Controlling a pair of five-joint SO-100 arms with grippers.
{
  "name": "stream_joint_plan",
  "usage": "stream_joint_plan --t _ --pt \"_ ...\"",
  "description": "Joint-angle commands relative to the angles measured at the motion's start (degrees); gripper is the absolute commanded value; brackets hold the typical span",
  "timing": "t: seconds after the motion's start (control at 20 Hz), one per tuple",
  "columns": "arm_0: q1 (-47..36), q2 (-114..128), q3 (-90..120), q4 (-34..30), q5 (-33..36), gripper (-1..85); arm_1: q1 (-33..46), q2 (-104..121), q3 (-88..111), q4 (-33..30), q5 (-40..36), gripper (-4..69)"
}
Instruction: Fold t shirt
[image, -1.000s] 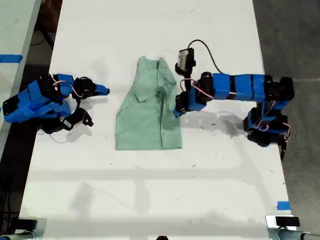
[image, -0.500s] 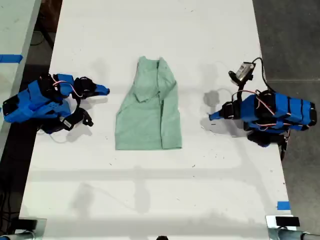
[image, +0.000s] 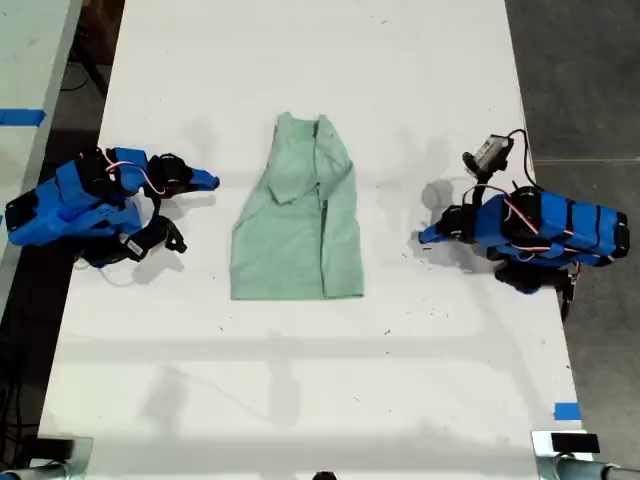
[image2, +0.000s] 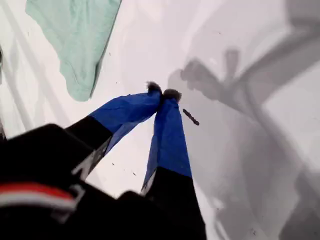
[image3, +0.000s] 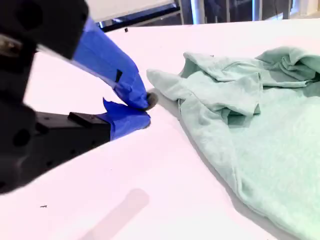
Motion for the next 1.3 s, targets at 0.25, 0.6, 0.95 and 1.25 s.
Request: stream_joint_plan --t 0.25,0.6,0.95,1.25 --pt "0.9 0.4 -0.3 -0.4 0.0 0.0 -0.9 0.6 2.7 -0.1 0.9 1.5" --pt "0.7 0.4 -0.2 -0.3 -0.3 0.0 -1.0 0.6 2.7 -0.1 0.6 1.5" --pt "0.8 0.4 -0.2 -0.4 0.1 0.0 -1.4 0.6 2.7 0.1 2.1 1.5" --pt "0.9 0.4 -0.2 -0.4 -0.1 0.0 -1.7 0.6 2.7 0.2 2.5 1.4"
